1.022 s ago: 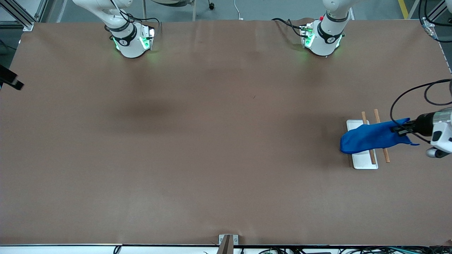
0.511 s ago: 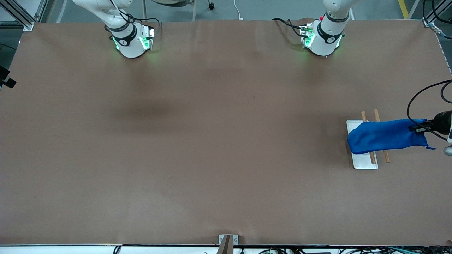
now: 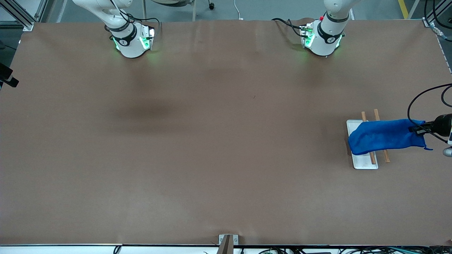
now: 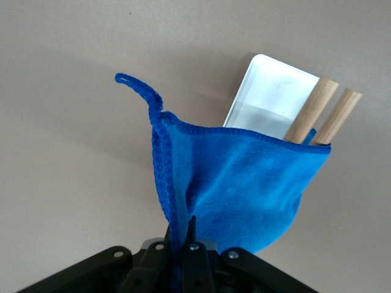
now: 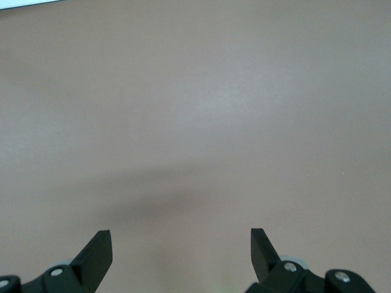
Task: Right arm passes towel to left arm to hang
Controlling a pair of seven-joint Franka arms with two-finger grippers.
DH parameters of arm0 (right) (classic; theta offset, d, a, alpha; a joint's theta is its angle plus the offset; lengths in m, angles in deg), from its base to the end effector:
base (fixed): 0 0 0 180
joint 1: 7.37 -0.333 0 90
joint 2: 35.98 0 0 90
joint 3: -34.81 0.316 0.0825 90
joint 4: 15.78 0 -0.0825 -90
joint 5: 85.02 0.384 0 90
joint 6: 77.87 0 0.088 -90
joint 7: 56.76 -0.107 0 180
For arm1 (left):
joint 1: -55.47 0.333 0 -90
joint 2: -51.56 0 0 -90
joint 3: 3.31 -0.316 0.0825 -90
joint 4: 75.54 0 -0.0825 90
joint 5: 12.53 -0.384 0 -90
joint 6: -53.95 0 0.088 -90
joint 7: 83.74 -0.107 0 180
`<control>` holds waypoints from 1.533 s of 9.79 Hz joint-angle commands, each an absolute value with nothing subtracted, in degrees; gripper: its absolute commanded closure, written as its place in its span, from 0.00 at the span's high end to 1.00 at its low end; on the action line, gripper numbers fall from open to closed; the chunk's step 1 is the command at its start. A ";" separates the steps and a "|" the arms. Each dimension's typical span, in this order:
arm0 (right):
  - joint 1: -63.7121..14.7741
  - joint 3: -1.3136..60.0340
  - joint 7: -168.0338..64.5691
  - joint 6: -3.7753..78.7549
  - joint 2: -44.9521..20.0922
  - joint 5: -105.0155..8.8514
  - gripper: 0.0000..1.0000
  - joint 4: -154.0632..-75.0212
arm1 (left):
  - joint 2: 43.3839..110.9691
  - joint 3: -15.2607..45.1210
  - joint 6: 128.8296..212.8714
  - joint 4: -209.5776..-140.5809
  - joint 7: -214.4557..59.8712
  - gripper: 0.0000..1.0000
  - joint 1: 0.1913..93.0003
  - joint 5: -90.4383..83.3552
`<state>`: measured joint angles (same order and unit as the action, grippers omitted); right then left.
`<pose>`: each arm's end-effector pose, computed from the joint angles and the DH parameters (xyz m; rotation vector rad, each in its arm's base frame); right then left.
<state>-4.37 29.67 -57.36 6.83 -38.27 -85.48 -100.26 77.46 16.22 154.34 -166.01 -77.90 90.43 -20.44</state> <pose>0.5260 -0.0774 0.6828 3.1244 -0.2402 0.0678 0.6132 0.2094 0.3708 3.0339 0.5242 -0.3854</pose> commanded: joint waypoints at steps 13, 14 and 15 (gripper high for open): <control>-3.59 29.45 -57.03 6.68 -38.00 -86.25 1.00 -100.25 | 69.24 26.48 150.03 -155.96 -79.53 1.00 91.59 -20.71; -3.59 29.45 -57.03 6.60 -38.00 -86.25 1.00 -100.25 | 67.31 27.53 149.06 -155.96 -79.52 1.00 91.59 -20.71; -3.59 29.45 -57.03 6.60 -38.09 -86.25 1.00 -100.25 | 65.72 28.93 147.66 -156.05 -79.70 1.00 91.59 -20.53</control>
<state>-3.96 29.12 -57.36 6.80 -37.95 -85.57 -100.38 67.31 27.74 148.96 -153.95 -79.84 91.22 -21.21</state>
